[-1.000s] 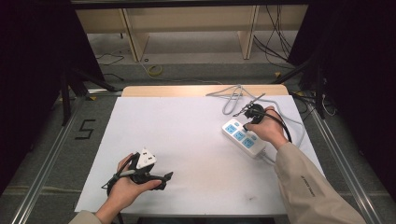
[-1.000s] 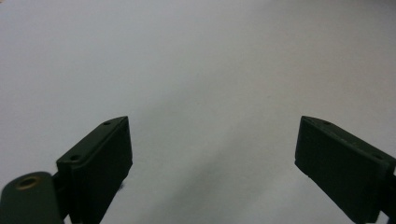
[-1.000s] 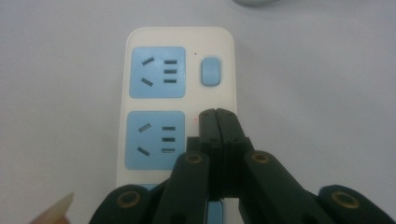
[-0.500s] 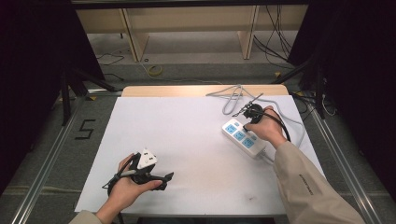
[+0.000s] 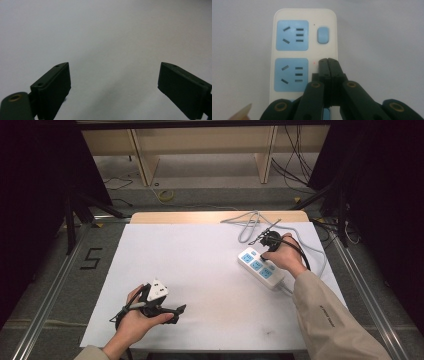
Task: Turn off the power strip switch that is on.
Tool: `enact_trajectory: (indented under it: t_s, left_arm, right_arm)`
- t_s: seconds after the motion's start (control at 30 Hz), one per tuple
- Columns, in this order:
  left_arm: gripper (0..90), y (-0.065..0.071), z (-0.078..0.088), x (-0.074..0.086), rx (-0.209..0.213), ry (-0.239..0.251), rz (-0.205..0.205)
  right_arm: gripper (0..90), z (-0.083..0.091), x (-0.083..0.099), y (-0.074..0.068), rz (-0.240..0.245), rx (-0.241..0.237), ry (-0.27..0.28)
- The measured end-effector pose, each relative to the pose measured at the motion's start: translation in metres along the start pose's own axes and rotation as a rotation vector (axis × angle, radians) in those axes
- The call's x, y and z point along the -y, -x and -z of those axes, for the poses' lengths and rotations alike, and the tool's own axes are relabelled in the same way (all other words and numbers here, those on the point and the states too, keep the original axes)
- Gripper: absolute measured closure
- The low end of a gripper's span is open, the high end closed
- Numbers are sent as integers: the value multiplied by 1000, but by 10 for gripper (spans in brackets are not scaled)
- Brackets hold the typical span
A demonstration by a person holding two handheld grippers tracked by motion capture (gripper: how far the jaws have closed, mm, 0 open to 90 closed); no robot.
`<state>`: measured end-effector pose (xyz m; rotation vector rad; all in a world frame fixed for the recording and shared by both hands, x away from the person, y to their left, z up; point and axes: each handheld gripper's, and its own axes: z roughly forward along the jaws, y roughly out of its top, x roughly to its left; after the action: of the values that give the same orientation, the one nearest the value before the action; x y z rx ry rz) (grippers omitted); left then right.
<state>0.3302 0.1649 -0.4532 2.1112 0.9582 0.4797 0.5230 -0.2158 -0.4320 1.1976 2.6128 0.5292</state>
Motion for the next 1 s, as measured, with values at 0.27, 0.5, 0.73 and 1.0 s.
enact_trajectory:
  t_s: [0.27,0.5,0.73,1.0]
  left_arm:
    - [107,0,0,0,0,0,-1]
    - [107,0,0,0,1,0,0]
    - [108,0,0,0,1,0,0]
    - [108,0,0,0,0,1,-1]
  right_arm:
    - [900,0,-7,-3,34,16,-50]
    - [900,0,-9,-4,44,19,-69]
    - [900,0,-10,-3,36,6,-85]
    - [900,0,-12,-2,32,-1,-120]
